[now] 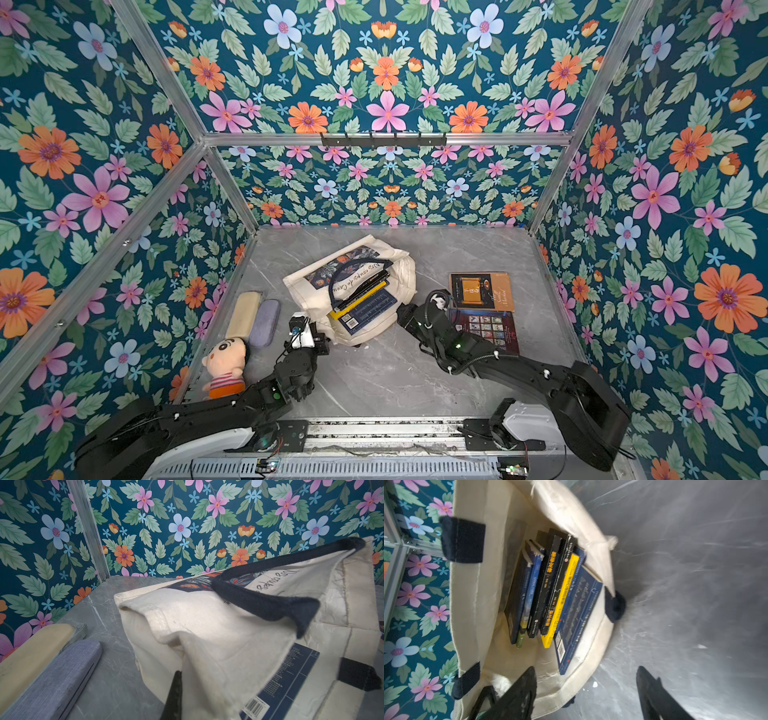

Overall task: Take out the books from the canvas bag
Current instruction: Pick up the book from the canvas bag.

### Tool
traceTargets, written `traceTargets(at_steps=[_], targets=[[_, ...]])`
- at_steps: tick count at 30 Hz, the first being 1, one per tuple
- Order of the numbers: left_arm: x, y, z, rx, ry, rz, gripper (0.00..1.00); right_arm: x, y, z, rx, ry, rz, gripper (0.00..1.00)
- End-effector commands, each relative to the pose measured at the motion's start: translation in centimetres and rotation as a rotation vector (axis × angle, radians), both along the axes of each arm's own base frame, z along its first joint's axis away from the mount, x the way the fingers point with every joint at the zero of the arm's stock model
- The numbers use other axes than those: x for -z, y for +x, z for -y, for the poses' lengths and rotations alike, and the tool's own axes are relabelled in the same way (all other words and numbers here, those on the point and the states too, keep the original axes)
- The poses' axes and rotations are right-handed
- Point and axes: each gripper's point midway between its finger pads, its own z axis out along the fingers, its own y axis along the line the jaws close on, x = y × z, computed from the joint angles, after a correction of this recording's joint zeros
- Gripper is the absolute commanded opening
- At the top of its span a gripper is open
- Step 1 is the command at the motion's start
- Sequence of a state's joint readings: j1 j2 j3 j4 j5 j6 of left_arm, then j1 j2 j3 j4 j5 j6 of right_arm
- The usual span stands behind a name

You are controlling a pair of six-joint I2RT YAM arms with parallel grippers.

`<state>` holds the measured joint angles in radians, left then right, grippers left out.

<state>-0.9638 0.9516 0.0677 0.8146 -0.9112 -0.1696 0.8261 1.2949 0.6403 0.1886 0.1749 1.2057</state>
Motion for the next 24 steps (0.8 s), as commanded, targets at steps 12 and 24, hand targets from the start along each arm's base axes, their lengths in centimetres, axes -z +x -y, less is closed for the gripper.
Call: traceTargets(at_steps=[12, 24], targets=[[-0.5, 0.1, 0.1, 0.001, -0.013, 0.012, 0.0, 1.7, 3.2, -7.8, -0.08, 0.098, -0.005, 0.6], [-0.6, 0.0, 0.0, 0.001, -0.017, 0.016, 0.0, 5.7, 4.9, -9.6, -0.051, 0.084, -0.065, 0.54]])
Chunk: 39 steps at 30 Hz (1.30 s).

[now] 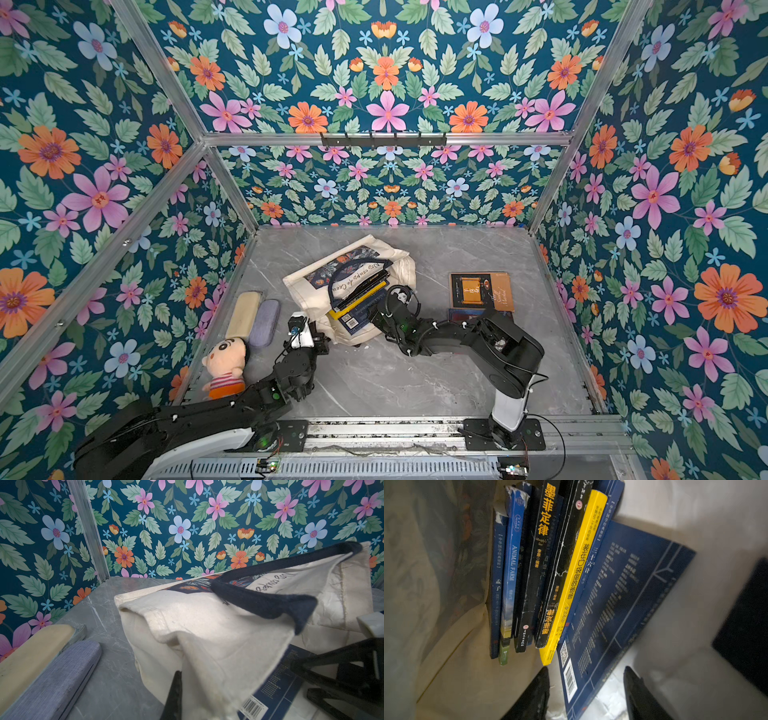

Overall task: Take out the books from the canvas bag
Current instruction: Pick up the book from the canvas bag.

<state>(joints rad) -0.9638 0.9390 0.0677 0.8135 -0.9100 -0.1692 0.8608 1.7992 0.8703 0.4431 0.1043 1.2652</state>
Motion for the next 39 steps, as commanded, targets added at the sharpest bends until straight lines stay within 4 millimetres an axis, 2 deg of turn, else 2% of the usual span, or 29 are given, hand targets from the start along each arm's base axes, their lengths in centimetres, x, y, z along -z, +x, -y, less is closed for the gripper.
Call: traceTargets(at_steps=[1, 10, 13, 16, 23, 24, 36, 39], targets=[[-0.3, 0.1, 0.1, 0.0, -0.007, 0.008, 0.0, -0.2, 0.7, -0.8, 0.013, 0.035, 0.006, 0.52], [-0.3, 0.1, 0.1, -0.001, -0.006, 0.007, 0.0, 1.5, 1.8, -1.8, 0.036, 0.043, -0.003, 0.43], [-0.3, 0.1, 0.1, -0.001, -0.006, 0.008, 0.0, 1.2, 2.3, -2.1, 0.044, 0.051, 0.018, 0.39], [-0.3, 0.1, 0.1, -0.003, -0.003, 0.007, 0.0, 0.8, 2.7, -2.3, 0.038, 0.045, 0.041, 0.3], [-0.3, 0.1, 0.1, -0.003, -0.003, 0.007, 0.0, 0.1, 2.3, -1.9, 0.03, 0.039, 0.065, 0.02], [-0.3, 0.1, 0.1, -0.004, -0.002, 0.006, 0.0, -0.2, 2.2, -1.8, 0.03, 0.04, 0.072, 0.0], [-0.2, 0.1, 0.1, -0.006, 0.001, 0.004, 0.0, -5.3, 0.0, -0.8, -0.017, 0.065, 0.153, 0.0], [-0.3, 0.1, 0.1, -0.006, -0.001, 0.005, 0.0, -6.9, -0.7, 0.0, -0.016, 0.085, 0.179, 0.0]])
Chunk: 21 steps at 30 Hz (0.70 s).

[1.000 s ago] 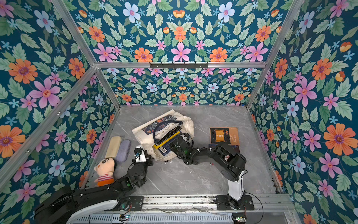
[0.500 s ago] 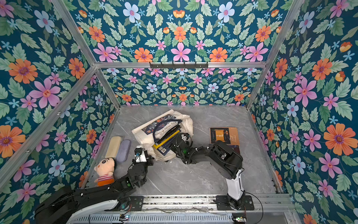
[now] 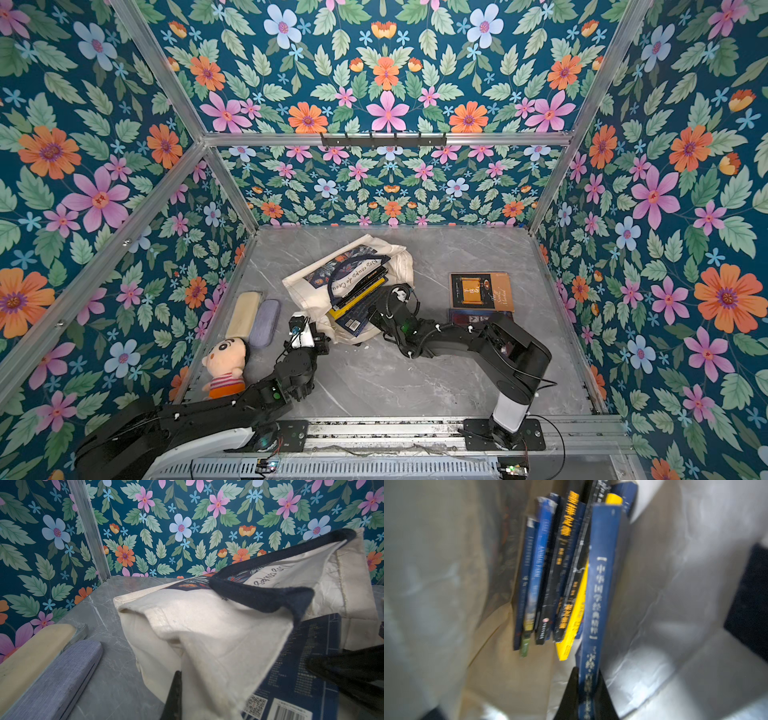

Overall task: Take out the books from the canvas bag
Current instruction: Pick up the book from the canvas bag.

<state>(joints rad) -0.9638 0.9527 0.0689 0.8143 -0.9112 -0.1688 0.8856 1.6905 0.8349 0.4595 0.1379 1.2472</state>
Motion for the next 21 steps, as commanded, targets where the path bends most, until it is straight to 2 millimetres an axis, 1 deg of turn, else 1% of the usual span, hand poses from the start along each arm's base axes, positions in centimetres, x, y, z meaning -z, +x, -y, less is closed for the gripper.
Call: traceTargets(at_steps=[1, 7, 15, 18, 21], targets=[[-0.5, 0.1, 0.0, -0.006, -0.011, 0.012, 0.0, -3.8, 0.0, 0.2, -0.01, 0.048, 0.112, 0.0], [-0.5, 0.1, 0.0, -0.005, -0.01, 0.009, 0.0, -6.6, -1.2, 3.2, 0.023, 0.023, 0.19, 0.0], [-0.5, 0.1, 0.0, -0.006, -0.013, 0.009, 0.0, -9.8, -2.6, 8.6, 0.123, -0.049, 0.302, 0.0], [-0.5, 0.1, 0.0, -0.006, -0.012, 0.009, 0.0, -10.9, -3.0, 11.4, 0.194, -0.093, 0.345, 0.0], [-0.5, 0.1, 0.0, -0.008, -0.011, 0.009, 0.0, -11.6, -3.5, 14.6, 0.279, -0.142, 0.366, 0.0]])
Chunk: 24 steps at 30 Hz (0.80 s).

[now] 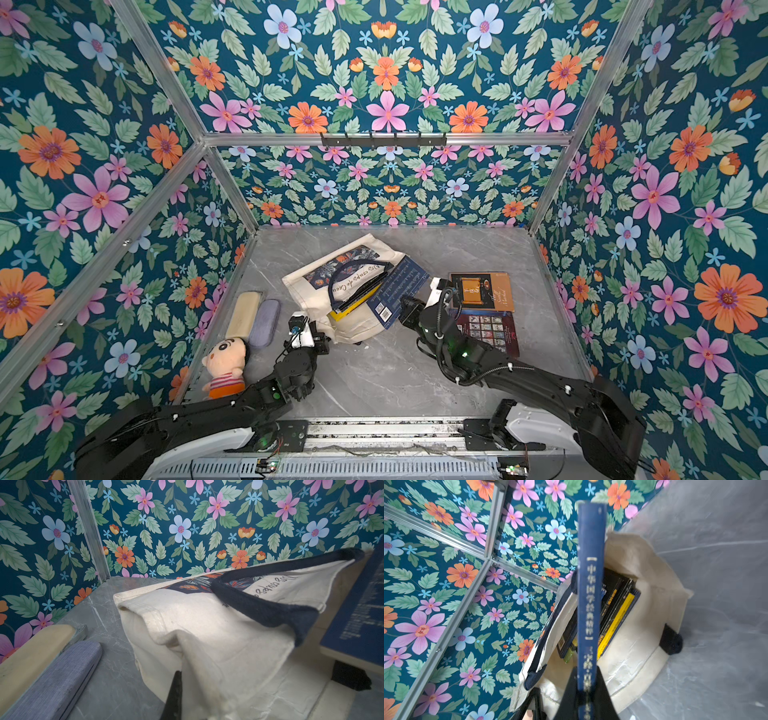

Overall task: Take out the books from the canvas bag
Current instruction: Pick up the book from the canvas bag, then place the book on the book.

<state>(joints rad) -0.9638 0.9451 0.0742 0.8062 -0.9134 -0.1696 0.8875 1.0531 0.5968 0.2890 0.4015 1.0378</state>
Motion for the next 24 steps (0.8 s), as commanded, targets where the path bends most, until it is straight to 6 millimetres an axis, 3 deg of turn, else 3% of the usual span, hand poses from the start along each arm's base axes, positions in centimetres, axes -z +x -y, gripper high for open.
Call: traceTargets(at_steps=[1, 8, 14, 24], targets=[[-0.3, 0.1, 0.0, -0.005, -0.008, 0.007, 0.0, -0.3, 0.3, 4.1, 0.148, -0.08, 0.035, 0.0], [-0.4, 0.0, 0.0, -0.005, -0.01, 0.008, 0.0, 0.8, 0.6, 10.4, 0.281, -0.054, -0.014, 0.0], [-0.3, 0.1, 0.0, -0.006, -0.007, 0.006, 0.0, 1.0, 1.3, 14.3, 0.382, -0.063, -0.018, 0.0], [-0.2, 0.1, 0.1, -0.002, -0.005, 0.004, 0.0, 4.5, 3.8, 19.9, 0.484, 0.054, -0.12, 0.0]])
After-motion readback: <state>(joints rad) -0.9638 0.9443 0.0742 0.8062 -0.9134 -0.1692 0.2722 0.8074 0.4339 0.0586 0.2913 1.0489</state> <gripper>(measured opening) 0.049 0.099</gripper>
